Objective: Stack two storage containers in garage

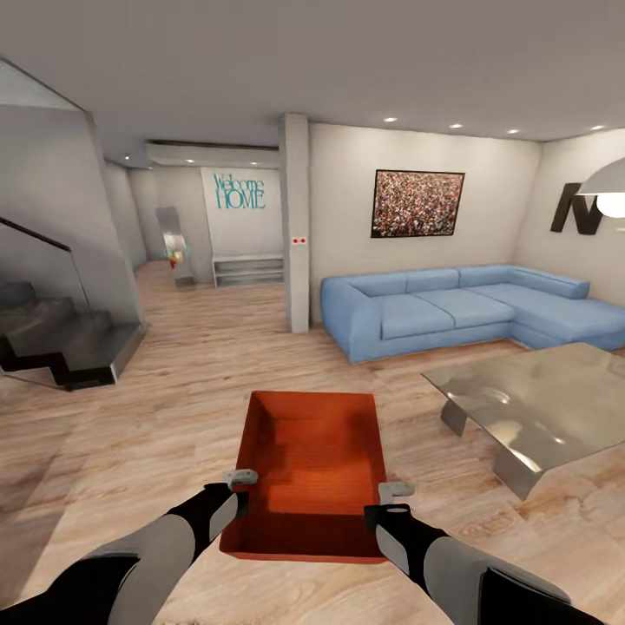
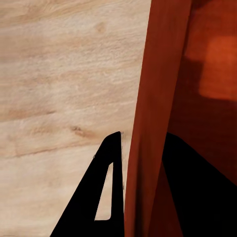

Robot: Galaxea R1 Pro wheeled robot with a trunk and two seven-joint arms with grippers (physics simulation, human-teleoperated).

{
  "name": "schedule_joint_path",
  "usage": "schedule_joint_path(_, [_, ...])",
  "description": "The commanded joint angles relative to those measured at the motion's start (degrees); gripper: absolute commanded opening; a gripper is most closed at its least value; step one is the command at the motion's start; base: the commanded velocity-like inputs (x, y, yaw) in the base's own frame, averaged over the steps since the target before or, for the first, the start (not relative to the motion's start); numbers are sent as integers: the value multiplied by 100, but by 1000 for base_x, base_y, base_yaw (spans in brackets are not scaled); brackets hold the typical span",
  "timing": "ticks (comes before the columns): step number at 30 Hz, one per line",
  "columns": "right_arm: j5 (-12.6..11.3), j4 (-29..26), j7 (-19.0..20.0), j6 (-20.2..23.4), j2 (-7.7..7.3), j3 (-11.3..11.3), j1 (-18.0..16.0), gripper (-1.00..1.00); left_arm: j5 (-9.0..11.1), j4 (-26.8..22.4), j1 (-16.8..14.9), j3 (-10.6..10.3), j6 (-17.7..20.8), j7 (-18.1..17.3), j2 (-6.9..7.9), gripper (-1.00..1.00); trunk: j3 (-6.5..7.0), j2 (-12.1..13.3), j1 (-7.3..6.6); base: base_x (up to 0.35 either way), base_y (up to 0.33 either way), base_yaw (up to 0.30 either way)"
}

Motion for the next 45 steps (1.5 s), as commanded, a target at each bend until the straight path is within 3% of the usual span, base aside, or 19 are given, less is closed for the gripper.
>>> schedule_joint_path(1, [118,-13,-51,31,-66,-82,-7,-100,143,31,1,-274,24,35,-3,-100,-9,-8,1,0,0,270])
schedule_joint_path(34, [119,-13,-52,31,-65,-82,-9,-100,143,31,0,-273,24,70,-3,-100,-9,-8,1,1,0,270])
schedule_joint_path(45, [126,-13,-43,39,-69,-80,-12,-100,143,31,0,-271,24,63,-5,-100,-9,-8,1,286,0,23])
